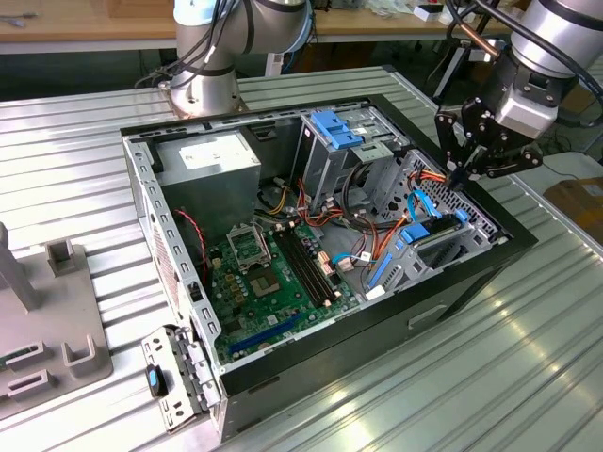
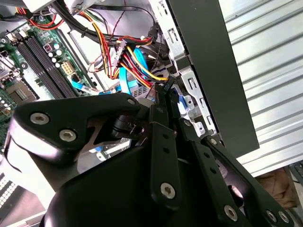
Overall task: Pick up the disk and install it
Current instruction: 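Insert the second disk wire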
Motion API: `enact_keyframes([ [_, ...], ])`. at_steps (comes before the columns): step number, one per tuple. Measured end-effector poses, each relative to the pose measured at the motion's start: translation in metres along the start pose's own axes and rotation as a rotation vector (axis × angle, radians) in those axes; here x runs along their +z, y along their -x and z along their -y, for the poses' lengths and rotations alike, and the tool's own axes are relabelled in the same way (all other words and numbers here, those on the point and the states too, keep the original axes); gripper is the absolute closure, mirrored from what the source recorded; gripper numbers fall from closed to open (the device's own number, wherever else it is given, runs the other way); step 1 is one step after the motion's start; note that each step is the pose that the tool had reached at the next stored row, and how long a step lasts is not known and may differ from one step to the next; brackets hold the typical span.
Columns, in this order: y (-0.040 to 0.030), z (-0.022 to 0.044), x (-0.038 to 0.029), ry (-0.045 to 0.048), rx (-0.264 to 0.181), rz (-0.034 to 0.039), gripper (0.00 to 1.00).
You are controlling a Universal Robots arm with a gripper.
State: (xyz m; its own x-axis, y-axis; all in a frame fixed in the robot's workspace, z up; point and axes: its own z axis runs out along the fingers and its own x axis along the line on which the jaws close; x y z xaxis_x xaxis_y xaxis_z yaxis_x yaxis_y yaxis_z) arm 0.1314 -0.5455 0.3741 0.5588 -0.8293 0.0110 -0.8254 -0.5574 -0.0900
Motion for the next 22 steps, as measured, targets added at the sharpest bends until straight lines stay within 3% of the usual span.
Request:
enact_keyframes([
  [10, 0.0, 0.0, 0.0, 0.0, 0.001, 0.0, 0.84],
  [11, 0.0, -0.0001, 0.0, 0.0003, 0.028, -0.0024, 0.84],
  [12, 0.0, -0.0001, 0.0, 0.001, 0.09, -0.0081, 0.84],
  [16, 0.0001, -0.0001, 0.0002, 0.0013, 0.122, -0.0109, 0.84],
  [19, 0.0, -0.0001, 0.0005, 0.0018, 0.167, -0.0151, 0.84],
  [22, 0.0, -0.0002, 0.0011, 0.0026, 0.239, -0.0215, 0.84],
])
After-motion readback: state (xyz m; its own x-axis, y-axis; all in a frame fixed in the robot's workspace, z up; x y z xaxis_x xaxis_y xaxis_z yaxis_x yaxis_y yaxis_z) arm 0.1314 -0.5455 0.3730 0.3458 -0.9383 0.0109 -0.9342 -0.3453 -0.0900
